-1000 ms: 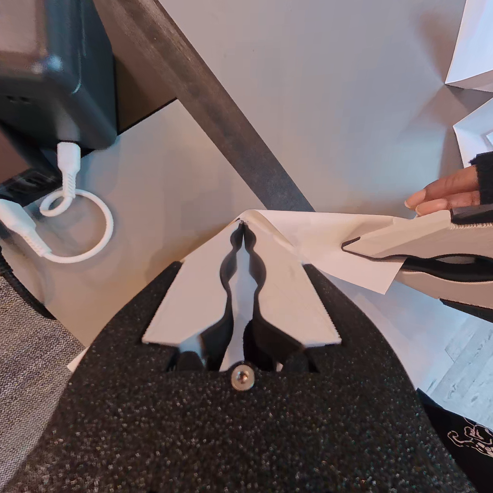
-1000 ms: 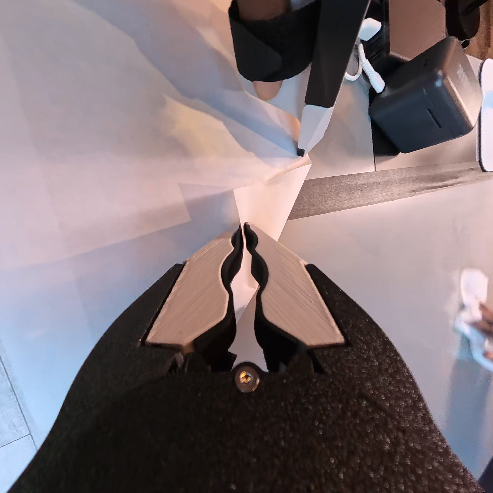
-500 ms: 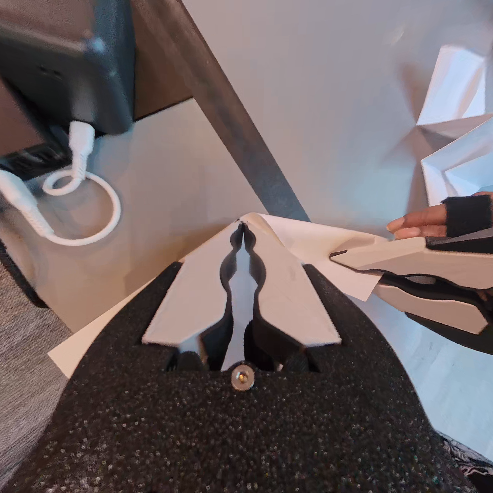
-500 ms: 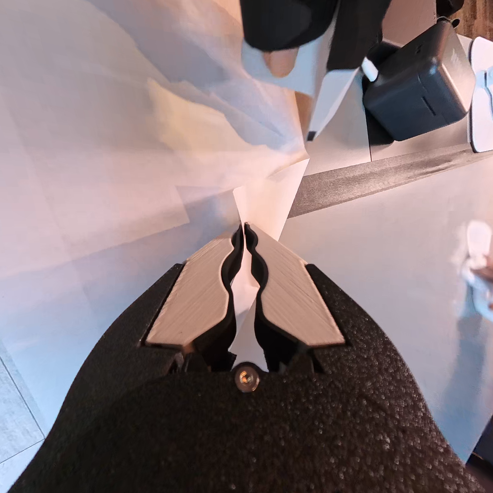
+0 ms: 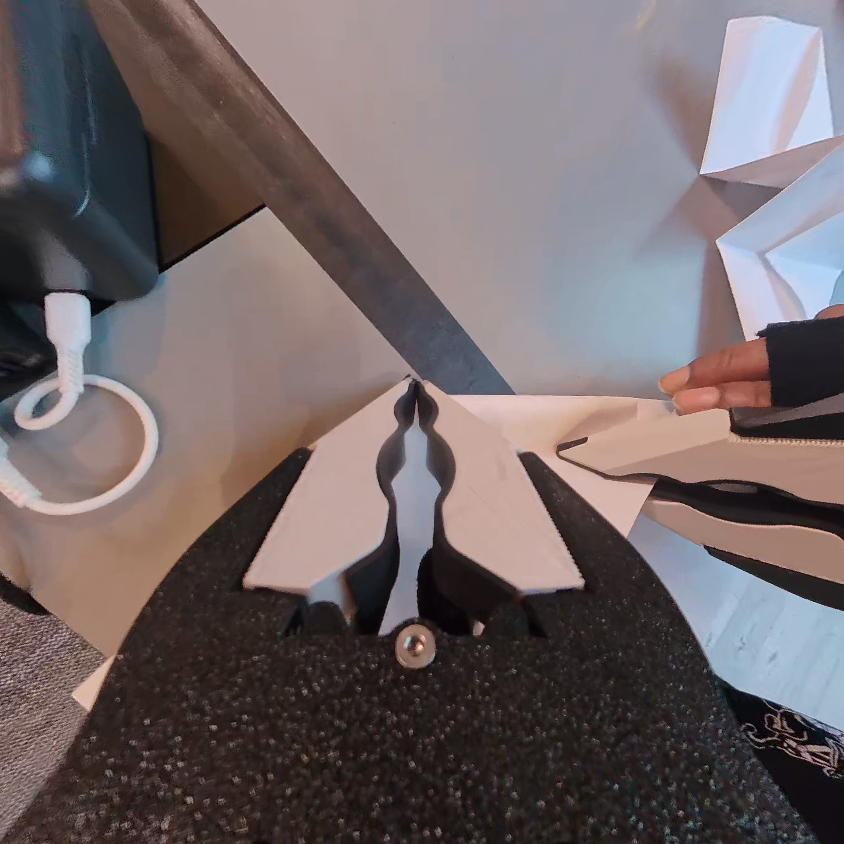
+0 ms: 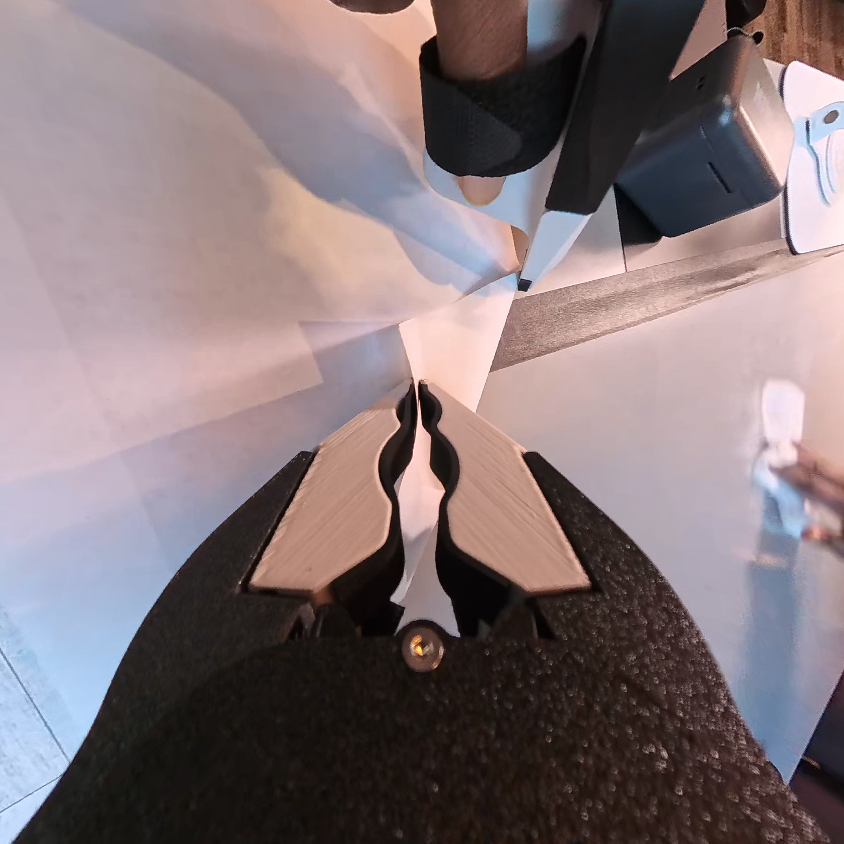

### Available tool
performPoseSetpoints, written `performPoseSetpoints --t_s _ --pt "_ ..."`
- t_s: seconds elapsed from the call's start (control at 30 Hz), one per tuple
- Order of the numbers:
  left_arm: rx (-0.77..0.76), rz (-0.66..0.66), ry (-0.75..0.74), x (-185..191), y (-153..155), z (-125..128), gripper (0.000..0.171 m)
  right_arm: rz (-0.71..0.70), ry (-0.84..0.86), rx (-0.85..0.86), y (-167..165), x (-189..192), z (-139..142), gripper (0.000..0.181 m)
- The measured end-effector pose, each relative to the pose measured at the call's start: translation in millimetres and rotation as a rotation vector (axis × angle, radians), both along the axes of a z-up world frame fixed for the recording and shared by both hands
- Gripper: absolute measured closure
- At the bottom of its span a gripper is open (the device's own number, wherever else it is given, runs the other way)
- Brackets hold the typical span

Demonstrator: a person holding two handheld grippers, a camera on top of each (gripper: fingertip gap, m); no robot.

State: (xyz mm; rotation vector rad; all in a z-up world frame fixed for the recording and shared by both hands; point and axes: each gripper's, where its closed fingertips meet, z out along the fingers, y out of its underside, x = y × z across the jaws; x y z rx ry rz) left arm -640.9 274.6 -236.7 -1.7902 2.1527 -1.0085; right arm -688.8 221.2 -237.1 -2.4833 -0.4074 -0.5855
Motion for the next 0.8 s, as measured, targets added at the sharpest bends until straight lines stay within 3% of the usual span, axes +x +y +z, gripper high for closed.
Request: performPoseSetpoints --t_s 0.27,0.43,0.8 --pt "0.065 -0.067 -0.035 0 3 -3 0.171 -0.014 -0.028 0.027 -1 0 1 0.181" --pt "0.014 -0.052 -0.093 1 8 22 0.171 -0.019 -0.007 0.03 0 1 1 0.181" --pt "0.042 -0.09 -0.016 -5 9 -1 0.171 -0.019 -0.004 0.037 3 2 1 0.181"
